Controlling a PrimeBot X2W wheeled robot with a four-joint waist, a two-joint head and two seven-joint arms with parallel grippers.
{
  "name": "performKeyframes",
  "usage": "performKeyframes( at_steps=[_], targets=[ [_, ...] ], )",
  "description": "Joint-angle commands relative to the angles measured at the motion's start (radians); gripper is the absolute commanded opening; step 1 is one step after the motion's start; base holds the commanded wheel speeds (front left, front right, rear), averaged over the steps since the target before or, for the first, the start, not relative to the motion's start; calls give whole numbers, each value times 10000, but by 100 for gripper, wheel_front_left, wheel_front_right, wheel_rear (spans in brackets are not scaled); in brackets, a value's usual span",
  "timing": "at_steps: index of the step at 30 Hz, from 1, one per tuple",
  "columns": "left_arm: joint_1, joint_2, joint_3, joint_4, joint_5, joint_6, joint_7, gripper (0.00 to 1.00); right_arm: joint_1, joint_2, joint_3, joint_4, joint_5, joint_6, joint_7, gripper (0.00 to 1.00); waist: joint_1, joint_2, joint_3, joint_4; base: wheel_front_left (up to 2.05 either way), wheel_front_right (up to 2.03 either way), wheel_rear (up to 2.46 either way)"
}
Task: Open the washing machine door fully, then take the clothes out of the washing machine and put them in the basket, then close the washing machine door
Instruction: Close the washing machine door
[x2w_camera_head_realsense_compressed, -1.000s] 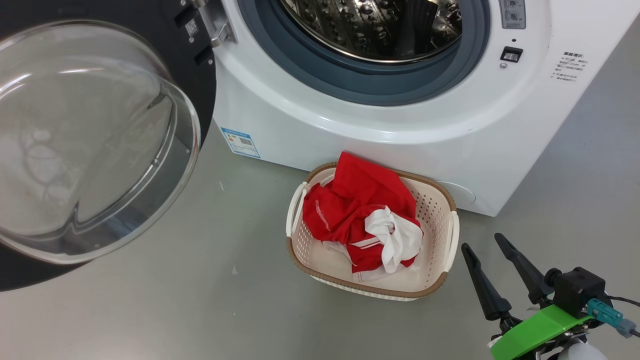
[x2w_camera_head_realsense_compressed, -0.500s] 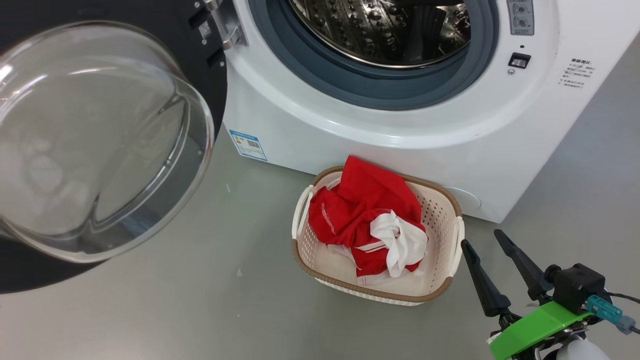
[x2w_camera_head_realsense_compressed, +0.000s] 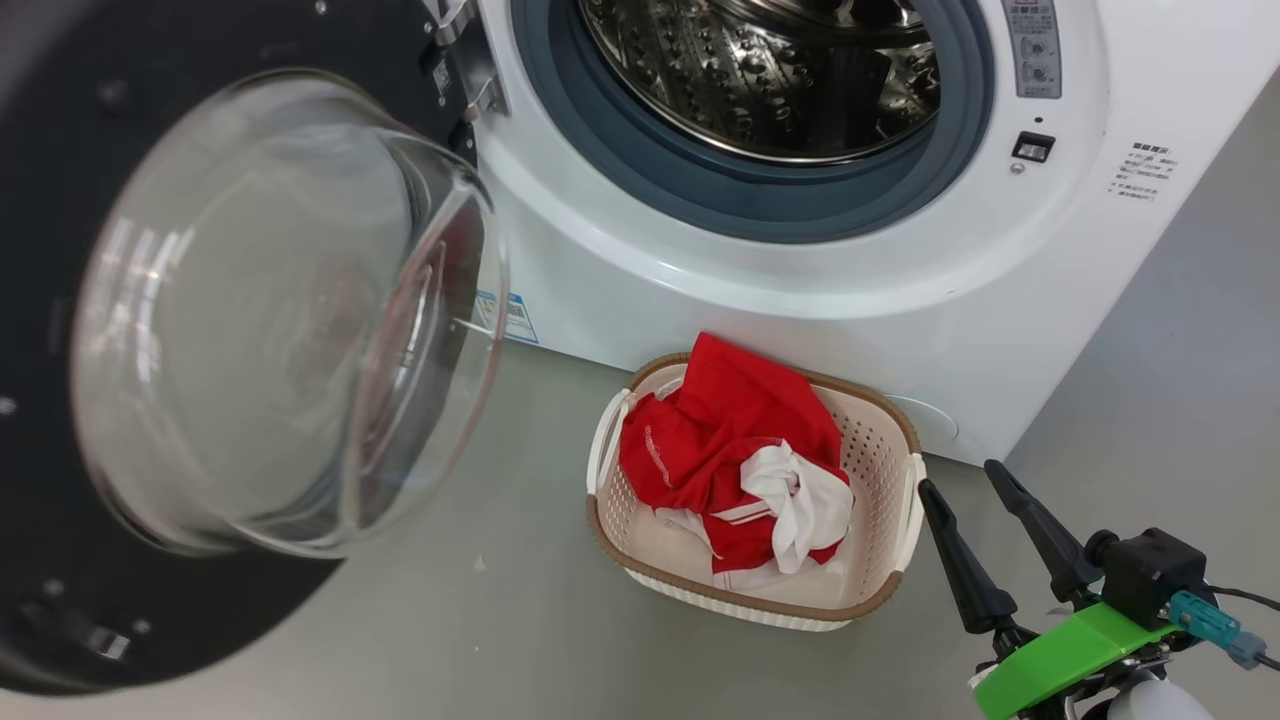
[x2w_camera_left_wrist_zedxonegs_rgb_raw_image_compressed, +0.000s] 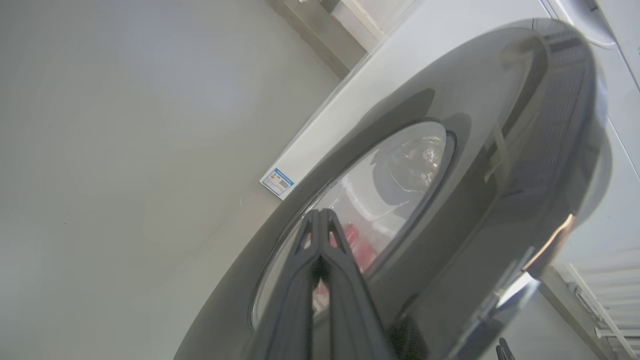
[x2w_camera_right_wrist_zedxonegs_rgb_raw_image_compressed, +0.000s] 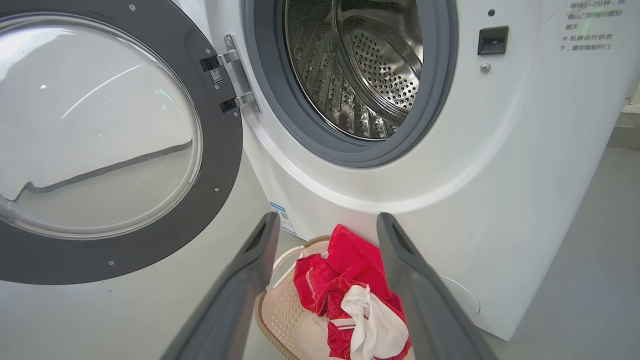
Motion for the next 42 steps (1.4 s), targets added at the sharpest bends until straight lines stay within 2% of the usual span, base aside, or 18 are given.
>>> performKeyframes(
  at_steps=[1,11,24,32,42],
  targets=[
    [387,430,66,-663,-328,-104,333,0,-118,-40,208,-214,-23,48,-65,100,0,-1,-73,-55,0,0,0],
    [1381,331,-288,-2874,-1722,-105,1078,0,-17,75,136,-254,-22,48,-65,100,0,-1,-255,-514,0,0,0],
    [1629,-13,-1231,-4848,-2259,-105,1079,0,67,235,43,-253,-38,48,-65,100,0,-1,-409,-1443,0,0,0],
    [1313,-442,-2116,-5584,-2121,-105,516,0,54,335,-51,-271,-44,48,-65,100,0,-1,-395,-2197,0,0,0],
    [361,-1019,-3209,-5494,-1589,-105,-1061,0,-96,493,-148,-312,-44,48,-65,100,0,-1,-101,-3159,0,0,0]
  ],
)
